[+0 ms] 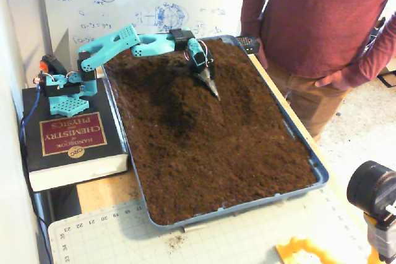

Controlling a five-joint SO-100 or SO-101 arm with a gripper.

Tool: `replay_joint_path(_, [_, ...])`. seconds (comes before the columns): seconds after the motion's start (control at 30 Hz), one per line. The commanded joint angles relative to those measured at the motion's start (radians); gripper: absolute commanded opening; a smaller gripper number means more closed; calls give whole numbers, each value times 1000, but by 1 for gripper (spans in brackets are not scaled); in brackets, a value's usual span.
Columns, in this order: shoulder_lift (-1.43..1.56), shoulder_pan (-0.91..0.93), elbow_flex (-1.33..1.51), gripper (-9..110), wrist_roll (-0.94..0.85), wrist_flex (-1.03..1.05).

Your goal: Build a berm.

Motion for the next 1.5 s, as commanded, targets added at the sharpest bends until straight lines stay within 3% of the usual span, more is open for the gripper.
replay_joint_path(0.0, [109, -2, 9, 0, -14, 133])
replay_joint_path(0.4, [270, 26, -15, 0, 18, 107])
replay_joint_path(0.7, [400, -52, -12, 0, 276, -104])
replay_joint_path(1.07, [215, -192, -11, 1, 305, -607])
replay_joint_path(1.47, [-115, -120, 8, 1, 287, -1258])
